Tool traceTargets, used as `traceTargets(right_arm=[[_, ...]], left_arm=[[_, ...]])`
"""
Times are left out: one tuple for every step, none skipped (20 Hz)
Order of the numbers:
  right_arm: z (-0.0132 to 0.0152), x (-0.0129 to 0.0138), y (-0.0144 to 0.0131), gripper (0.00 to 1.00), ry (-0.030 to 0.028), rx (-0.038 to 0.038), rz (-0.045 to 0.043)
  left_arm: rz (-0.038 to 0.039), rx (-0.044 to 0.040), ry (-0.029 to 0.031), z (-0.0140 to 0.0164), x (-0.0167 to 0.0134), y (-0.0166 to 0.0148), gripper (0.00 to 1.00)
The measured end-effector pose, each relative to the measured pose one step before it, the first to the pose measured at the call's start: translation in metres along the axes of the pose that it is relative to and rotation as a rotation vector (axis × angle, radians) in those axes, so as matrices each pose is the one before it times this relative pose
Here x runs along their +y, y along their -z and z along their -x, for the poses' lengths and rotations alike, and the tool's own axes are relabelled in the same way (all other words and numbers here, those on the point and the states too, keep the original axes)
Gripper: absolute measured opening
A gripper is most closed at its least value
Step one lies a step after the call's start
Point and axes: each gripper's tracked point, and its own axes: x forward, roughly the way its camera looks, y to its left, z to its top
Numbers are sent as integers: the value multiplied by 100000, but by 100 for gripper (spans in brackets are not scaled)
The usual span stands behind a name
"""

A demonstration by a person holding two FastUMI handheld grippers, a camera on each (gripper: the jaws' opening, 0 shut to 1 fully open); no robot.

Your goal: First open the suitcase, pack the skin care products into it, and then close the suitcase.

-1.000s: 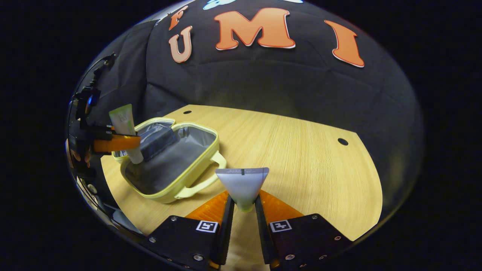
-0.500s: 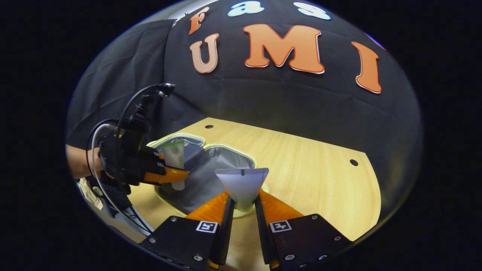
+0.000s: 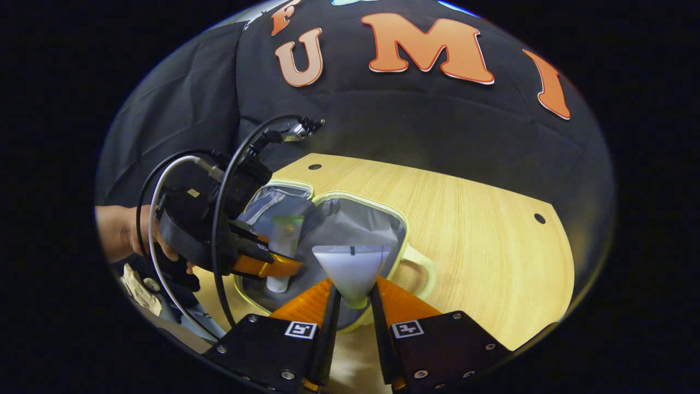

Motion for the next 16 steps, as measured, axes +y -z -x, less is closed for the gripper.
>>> traceTargets(right_arm=[[-517,264,10,36,-688,908,-1627],[-543,165,212,36,-65,1477,-1234],[-58,134,310,36,-57,641,-495],[-219,0,155,36,420,1155,-73],[-927,-55,86,36,-135,618,262],[-515,35,81,36,-184,973,-64],[-509,155,25,36,-719,1268,-751],[-388,250,124,36,-671,1695,-1142],[-333,82,145,36,-398,1091,-493],[-497,-35,157,36,28,1222,-118],[-443,2,370,36,-317,1887,-364],[-581,29,334,36,-514,2444,-588],[-348,-104,336,36,-498,2384,-330],[-361,-261,477,36,367,2408,-264],[-656,-248,498,36,684,2793,-695],[-296,-150,676,36,401,3255,-1223]], left_arm=[[1265,157,-630,-302,118,-371,35],[1472,-408,174,-359,-11,-285,34],[1364,-744,403,-305,15,-244,35],[1137,-1798,703,-168,-286,-196,39],[252,-1325,293,300,8,-217,40],[-159,-2845,-91,115,29,-463,40],[-683,-3473,-510,510,155,-648,46],[-1107,-4918,-1315,1110,293,-893,50],[-1344,-4851,-2799,1018,1005,-1026,60],[-932,-4412,-1637,1069,728,-670,70],[348,-4286,-2421,1055,1012,-960,79],[1140,-3894,-1680,1321,755,-953,83],[1648,-3932,-3014,1134,1230,-914,86],[2172,-3138,-2705,1285,1430,-627,87],[2342,-1851,-3169,1127,1466,-641,89],[2093,-1044,-3005,889,1392,-367,91]])
